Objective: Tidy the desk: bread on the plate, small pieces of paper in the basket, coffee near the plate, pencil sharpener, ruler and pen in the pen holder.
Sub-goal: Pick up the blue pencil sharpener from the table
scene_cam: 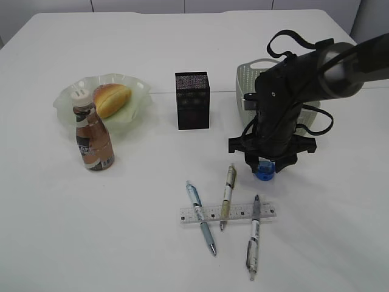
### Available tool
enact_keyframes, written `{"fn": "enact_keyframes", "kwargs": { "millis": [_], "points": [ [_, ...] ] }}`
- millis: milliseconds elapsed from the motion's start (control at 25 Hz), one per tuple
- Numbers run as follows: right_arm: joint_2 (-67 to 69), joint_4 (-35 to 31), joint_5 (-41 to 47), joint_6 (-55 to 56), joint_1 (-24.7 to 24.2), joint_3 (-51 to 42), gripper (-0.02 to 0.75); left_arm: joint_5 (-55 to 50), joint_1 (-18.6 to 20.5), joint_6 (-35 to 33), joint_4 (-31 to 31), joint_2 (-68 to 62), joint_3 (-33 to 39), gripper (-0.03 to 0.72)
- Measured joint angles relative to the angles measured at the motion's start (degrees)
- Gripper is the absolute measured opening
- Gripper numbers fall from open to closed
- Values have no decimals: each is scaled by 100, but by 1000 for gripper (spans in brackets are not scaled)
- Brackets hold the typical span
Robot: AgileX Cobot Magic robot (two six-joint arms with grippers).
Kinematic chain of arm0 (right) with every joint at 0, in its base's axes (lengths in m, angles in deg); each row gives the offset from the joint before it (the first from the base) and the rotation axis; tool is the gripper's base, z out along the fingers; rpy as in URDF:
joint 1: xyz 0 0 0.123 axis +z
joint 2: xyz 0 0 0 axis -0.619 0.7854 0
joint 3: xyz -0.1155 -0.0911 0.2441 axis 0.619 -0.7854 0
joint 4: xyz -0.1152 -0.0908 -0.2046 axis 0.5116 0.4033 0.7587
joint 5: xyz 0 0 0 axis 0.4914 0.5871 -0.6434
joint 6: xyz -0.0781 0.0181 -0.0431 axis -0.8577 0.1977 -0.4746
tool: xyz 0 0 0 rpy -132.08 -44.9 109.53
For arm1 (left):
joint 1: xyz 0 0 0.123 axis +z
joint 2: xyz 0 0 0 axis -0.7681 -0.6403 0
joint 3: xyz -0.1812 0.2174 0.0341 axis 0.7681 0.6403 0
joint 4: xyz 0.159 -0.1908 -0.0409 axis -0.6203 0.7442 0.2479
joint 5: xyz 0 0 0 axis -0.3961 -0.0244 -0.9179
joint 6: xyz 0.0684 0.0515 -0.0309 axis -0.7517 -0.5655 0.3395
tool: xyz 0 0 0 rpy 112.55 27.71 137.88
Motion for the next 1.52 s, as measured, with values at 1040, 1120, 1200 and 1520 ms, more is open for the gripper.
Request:
{"fn": "enact_keyframes", "kwargs": {
  "millis": [1040, 1120, 1200, 1520],
  "points": [
    [7, 0, -11, 0, 0, 0, 383, 0, 0, 0, 0, 0, 0, 379],
    [7, 0, -11, 0, 0, 0, 389, 0, 0, 0, 0, 0, 0, 380],
    [7, 0, -11, 0, 0, 0, 391, 0, 0, 0, 0, 0, 0, 379],
    [7, 218, -11, 0, 0, 0, 393, 0, 0, 0, 0, 0, 0, 380]
  ]
}}
